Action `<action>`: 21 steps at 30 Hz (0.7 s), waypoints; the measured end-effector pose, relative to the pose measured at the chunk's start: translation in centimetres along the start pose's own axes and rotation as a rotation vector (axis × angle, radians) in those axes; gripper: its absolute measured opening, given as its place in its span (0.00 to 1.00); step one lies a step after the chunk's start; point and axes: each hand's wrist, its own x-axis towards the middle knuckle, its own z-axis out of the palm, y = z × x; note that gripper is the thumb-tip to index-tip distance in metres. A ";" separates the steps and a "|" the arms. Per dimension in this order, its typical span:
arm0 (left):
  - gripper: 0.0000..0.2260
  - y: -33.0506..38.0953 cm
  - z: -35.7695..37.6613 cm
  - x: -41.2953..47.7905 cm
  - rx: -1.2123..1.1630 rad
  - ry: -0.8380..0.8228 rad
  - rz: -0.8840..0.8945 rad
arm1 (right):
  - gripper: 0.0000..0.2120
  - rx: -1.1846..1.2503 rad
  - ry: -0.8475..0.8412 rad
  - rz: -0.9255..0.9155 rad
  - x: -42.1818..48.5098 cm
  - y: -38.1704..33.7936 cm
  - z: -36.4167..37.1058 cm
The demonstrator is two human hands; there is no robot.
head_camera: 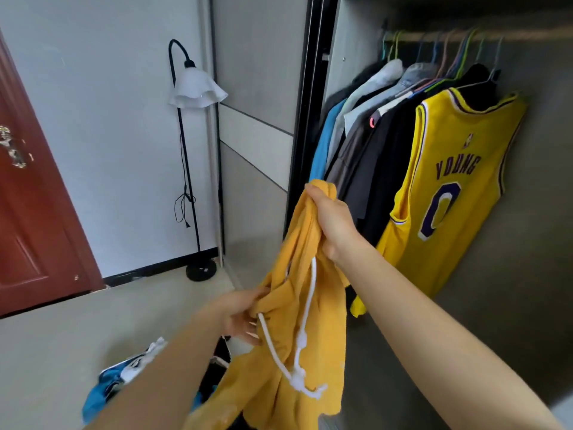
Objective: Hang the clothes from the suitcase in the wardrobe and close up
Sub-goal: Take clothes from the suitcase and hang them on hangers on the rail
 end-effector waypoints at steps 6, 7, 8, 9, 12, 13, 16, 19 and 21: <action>0.11 2.0 1.7 1.5 -0.217 0.110 0.120 | 0.12 -0.367 -0.155 -0.139 -0.1 -2.5 -5.3; 0.11 3.5 1.1 0.9 -0.275 0.129 0.178 | 0.09 -0.508 -0.139 -0.152 0.2 -3.0 -6.6; 0.11 5.2 0.7 0.2 -0.338 0.144 0.233 | 0.08 -0.666 -0.103 -0.166 0.4 -3.3 -7.9; 0.12 6.8 0.4 -0.7 -0.389 0.155 0.284 | 0.11 -0.813 -0.071 -0.175 0.7 -3.4 -9.1; 0.10 10.0 1.5 -3.2 -0.399 0.087 0.401 | 0.05 -1.122 0.040 -0.164 1.9 -2.3 -13.0; 0.07 10.7 2.3 -3.8 -0.380 0.060 0.429 | 0.12 -1.234 0.110 -0.151 2.4 -1.9 -14.3; 0.06 11.7 4.7 -5.3 -0.180 -0.071 0.489 | 0.20 -1.431 0.297 -0.213 2.9 -2.4 -16.3; 0.18 11.8 5.7 -3.5 0.142 0.036 0.460 | 0.13 -0.975 0.405 -0.299 3.3 -5.1 -16.3; 0.11 11.8 6.0 -1.9 0.342 0.297 0.470 | 0.12 -0.536 0.399 -0.254 3.4 -6.5 -16.1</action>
